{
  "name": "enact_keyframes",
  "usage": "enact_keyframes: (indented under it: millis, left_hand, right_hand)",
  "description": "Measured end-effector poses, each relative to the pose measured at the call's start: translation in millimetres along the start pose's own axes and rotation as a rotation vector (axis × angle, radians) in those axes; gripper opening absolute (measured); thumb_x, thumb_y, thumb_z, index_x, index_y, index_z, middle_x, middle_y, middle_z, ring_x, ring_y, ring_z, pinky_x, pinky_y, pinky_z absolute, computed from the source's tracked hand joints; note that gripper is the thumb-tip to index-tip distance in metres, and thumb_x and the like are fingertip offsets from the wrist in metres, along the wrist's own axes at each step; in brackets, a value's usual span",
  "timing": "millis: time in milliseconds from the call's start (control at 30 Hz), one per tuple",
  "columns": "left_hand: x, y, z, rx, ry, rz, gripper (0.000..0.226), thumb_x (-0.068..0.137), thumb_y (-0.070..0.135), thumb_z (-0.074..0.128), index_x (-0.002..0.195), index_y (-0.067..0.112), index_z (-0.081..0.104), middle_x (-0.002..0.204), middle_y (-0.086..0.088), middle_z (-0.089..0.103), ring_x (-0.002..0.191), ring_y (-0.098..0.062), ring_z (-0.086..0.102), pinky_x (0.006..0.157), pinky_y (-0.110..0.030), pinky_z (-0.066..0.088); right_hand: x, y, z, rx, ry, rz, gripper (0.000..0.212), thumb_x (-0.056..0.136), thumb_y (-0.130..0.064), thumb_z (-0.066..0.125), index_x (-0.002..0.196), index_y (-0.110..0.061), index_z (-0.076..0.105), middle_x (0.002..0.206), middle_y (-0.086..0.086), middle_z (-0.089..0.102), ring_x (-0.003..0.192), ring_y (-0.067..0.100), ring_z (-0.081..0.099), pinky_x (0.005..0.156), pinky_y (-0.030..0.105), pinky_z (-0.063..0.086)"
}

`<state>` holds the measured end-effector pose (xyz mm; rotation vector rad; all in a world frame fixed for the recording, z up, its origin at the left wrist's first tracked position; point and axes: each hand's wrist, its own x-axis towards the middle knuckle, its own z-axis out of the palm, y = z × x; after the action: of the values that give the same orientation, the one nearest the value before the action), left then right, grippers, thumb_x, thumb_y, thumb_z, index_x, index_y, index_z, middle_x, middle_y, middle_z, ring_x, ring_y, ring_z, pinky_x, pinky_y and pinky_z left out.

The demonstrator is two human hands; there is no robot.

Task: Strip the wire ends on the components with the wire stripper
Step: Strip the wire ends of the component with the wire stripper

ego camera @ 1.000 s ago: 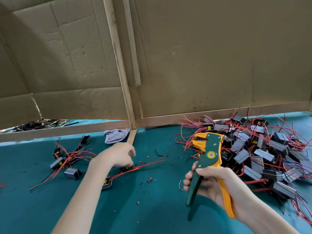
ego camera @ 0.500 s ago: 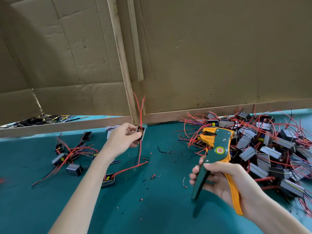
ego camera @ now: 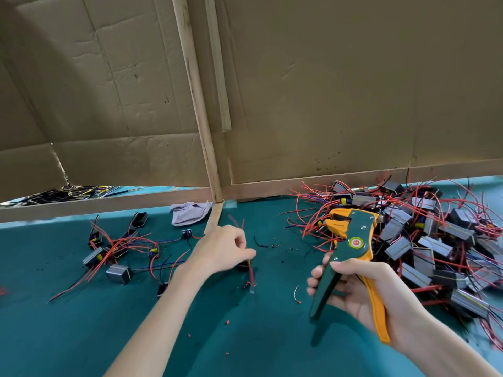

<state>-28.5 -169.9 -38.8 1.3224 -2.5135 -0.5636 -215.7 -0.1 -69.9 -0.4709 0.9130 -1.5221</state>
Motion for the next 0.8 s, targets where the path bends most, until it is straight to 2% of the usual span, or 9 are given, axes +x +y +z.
enact_keyframes:
  millis: [67, 167, 267, 400, 467, 533, 600, 667, 800]
  left_hand:
    - [-5, 3, -13, -0.16, -0.177, 0.118, 0.015, 0.075, 0.013, 0.071, 0.07, 0.024, 0.061, 0.078, 0.005, 0.064, 0.078, -0.016, 0.057, 0.063, -0.022, 0.041]
    - [-9, 7, -18, -0.034, -0.331, 0.231, 0.029, 0.072, -0.001, 0.066, 0.082, 0.026, 0.067, 0.091, 0.012, 0.062, 0.08, 0.001, 0.054, 0.066, -0.01, 0.039]
    - [-8, 5, -15, 0.065, -0.329, 0.237, 0.042, 0.072, -0.01, 0.052, 0.083, 0.027, 0.071, 0.097, 0.008, 0.057, 0.079, 0.008, 0.05, 0.066, -0.009, 0.035]
    - [-6, -7, -23, 0.027, -0.296, 0.189, 0.06, 0.066, -0.016, 0.035, 0.085, 0.028, 0.072, 0.1, 0.008, 0.058, 0.098, -0.007, 0.053, 0.076, -0.021, 0.039]
    - [-5, -12, -26, 0.055, -0.313, 0.187, 0.058, 0.069, -0.015, 0.042, 0.084, 0.032, 0.071, 0.101, 0.011, 0.058, 0.101, -0.007, 0.053, 0.077, -0.022, 0.04]
    - [-5, -14, -26, 0.063, -0.321, 0.19, 0.037, 0.074, -0.005, 0.063, 0.083, 0.03, 0.073, 0.1, 0.008, 0.061, 0.098, -0.009, 0.055, 0.081, -0.026, 0.044]
    - [-5, -13, -25, 0.004, -0.32, 0.186, 0.017, 0.075, 0.006, 0.075, 0.082, 0.022, 0.076, 0.093, 0.005, 0.066, 0.091, -0.013, 0.06, 0.083, -0.026, 0.047]
    - [-6, -12, -22, -0.081, -0.33, 0.175, 0.015, 0.076, 0.004, 0.075, 0.081, 0.017, 0.077, 0.083, 0.009, 0.068, 0.082, -0.009, 0.063, 0.078, -0.02, 0.049]
    - [-4, -16, -22, 0.024, -0.325, 0.17, 0.053, 0.077, -0.016, 0.049, 0.083, 0.029, 0.076, 0.095, 0.012, 0.065, 0.088, -0.003, 0.059, 0.072, -0.016, 0.043]
  right_hand:
    - [1, 0, -1, 0.002, -0.005, 0.004, 0.033, 0.044, 0.001, 0.073, 0.077, 0.0, 0.07, 0.084, 0.027, 0.066, 0.076, 0.044, 0.069, 0.065, 0.048, 0.058]
    - [0, 0, -1, 0.002, -0.021, 0.008, 0.022, 0.052, -0.004, 0.073, 0.073, -0.002, 0.073, 0.084, 0.028, 0.066, 0.078, 0.044, 0.069, 0.067, 0.048, 0.059]
    - [-3, 1, 1, -0.003, -0.044, 0.008, 0.023, 0.054, -0.001, 0.07, 0.077, -0.001, 0.072, 0.087, 0.029, 0.066, 0.081, 0.045, 0.069, 0.068, 0.049, 0.059]
    - [-4, -1, 5, 0.017, -0.078, -0.004, 0.032, 0.06, -0.004, 0.065, 0.091, 0.002, 0.059, 0.107, 0.036, 0.065, 0.099, 0.05, 0.066, 0.072, 0.049, 0.059]
    - [-6, -2, 7, 0.016, -0.097, -0.007, 0.034, 0.061, -0.004, 0.063, 0.094, 0.002, 0.055, 0.112, 0.037, 0.063, 0.104, 0.049, 0.065, 0.076, 0.049, 0.06]
    - [-8, -3, 9, 0.029, -0.119, 0.006, 0.034, 0.062, -0.002, 0.062, 0.095, 0.004, 0.054, 0.114, 0.038, 0.062, 0.104, 0.049, 0.064, 0.076, 0.05, 0.059]
    - [-11, -4, 11, 0.036, -0.139, 0.022, 0.032, 0.062, -0.001, 0.063, 0.093, 0.004, 0.057, 0.111, 0.039, 0.063, 0.101, 0.051, 0.065, 0.074, 0.053, 0.059]
    - [-14, -5, 14, 0.021, -0.129, 0.024, 0.032, 0.056, 0.0, 0.065, 0.088, 0.004, 0.059, 0.099, 0.036, 0.065, 0.091, 0.053, 0.066, 0.07, 0.054, 0.059]
    - [-13, -4, 13, 0.006, -0.135, 0.03, 0.031, 0.056, 0.016, 0.058, 0.084, 0.004, 0.062, 0.081, 0.032, 0.062, 0.075, 0.05, 0.065, 0.067, 0.053, 0.058]
